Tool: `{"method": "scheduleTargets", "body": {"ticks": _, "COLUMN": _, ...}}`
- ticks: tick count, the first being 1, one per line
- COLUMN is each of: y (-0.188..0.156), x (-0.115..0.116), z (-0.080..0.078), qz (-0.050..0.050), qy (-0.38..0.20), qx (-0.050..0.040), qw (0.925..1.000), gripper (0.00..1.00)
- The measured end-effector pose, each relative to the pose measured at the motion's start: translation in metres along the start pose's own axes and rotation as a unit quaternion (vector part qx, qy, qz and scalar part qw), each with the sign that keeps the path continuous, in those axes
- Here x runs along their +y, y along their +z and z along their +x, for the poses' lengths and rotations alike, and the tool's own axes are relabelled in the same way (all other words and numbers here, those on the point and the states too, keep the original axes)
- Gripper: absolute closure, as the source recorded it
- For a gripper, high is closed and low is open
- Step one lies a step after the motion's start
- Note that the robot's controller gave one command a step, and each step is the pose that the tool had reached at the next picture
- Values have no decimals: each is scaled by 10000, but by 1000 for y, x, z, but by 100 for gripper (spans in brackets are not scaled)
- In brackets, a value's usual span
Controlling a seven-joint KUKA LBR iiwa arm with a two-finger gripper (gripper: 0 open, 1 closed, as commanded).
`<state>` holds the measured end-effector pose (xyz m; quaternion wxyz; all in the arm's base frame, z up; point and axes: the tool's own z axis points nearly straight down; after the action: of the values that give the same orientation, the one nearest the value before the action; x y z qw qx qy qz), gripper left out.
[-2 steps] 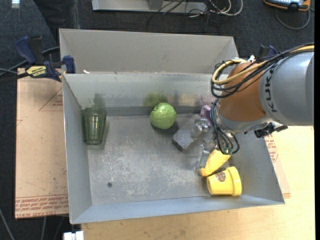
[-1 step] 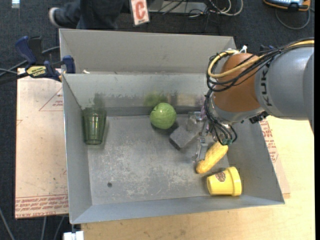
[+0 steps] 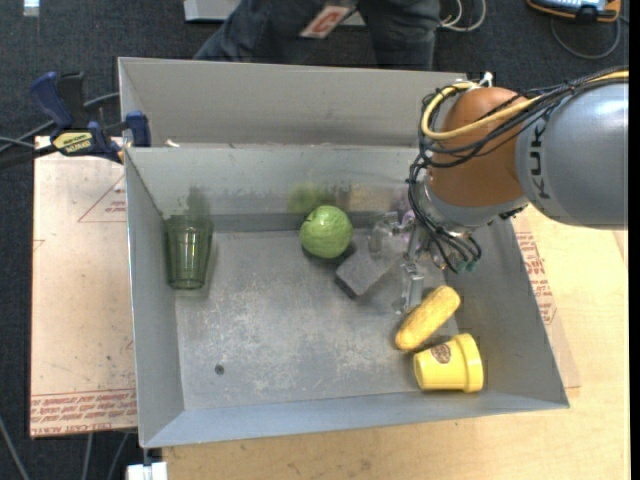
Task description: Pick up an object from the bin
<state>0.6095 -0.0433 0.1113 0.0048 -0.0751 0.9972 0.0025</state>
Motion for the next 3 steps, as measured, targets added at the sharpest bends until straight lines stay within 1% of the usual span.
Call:
{"method": "scheduleTargets", "body": {"ticks": 1, "y": 7, "x": 11, "z": -17, "qz": 18, "qy": 406, "qx": -52, "qw": 9992, "gripper": 0}}
{"method": "scheduleTargets", "body": {"ticks": 2, "y": 29, "x": 40, "z": -32, "qz": -2, "qy": 604, "qx": -23, "qw": 9982, "gripper": 0}}
{"method": "scheduleTargets", "body": {"ticks": 3, "y": 39, "x": 42, "z": -49, "qz": 0, "qy": 377, "qx": -60, "qw": 9993, "gripper": 0}}
